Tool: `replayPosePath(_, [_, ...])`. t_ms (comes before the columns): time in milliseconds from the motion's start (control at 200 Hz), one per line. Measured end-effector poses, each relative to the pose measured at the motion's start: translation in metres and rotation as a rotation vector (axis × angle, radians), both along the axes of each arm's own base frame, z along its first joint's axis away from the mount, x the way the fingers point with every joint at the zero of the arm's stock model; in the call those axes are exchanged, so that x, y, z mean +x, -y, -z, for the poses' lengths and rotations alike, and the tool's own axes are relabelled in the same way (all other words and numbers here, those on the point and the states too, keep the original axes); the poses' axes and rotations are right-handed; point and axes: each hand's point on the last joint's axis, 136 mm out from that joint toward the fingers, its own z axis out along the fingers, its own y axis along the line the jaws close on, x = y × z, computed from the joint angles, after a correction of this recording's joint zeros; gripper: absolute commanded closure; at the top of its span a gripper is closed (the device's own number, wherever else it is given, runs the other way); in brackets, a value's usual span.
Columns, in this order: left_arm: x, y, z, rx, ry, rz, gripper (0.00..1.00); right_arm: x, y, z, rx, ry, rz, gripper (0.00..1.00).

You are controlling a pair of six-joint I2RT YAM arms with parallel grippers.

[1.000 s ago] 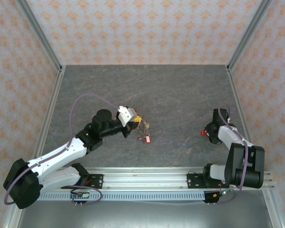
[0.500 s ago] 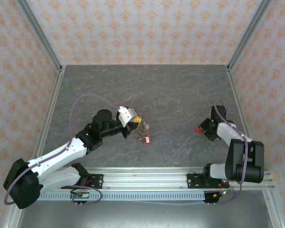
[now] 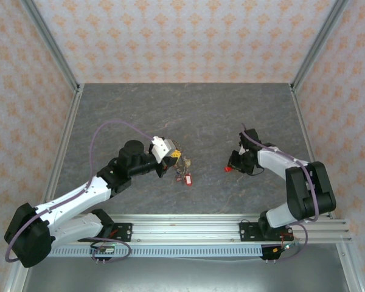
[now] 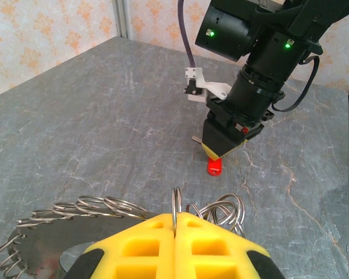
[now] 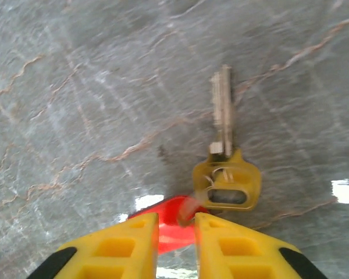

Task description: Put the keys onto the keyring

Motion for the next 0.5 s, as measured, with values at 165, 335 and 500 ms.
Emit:
replayPosePath(165, [0.001,0.0,0.0,0.002,-0.002,0.0,1.0,0.001,0.006,-0.008,-0.052,0.029,-0.002,0.51])
replayPosePath(335, [0.003,0.003,0.0,0.005,-0.011,0.004,1.0,0.014,0.024,-0.045,-0.123,0.19,0.061,0.42])
replayPosePath(500, [0.004,0.004,0.004,0.01,-0.021,0.004,1.0,0.018,0.029,-0.058,-0.13,0.271,0.086,0.36])
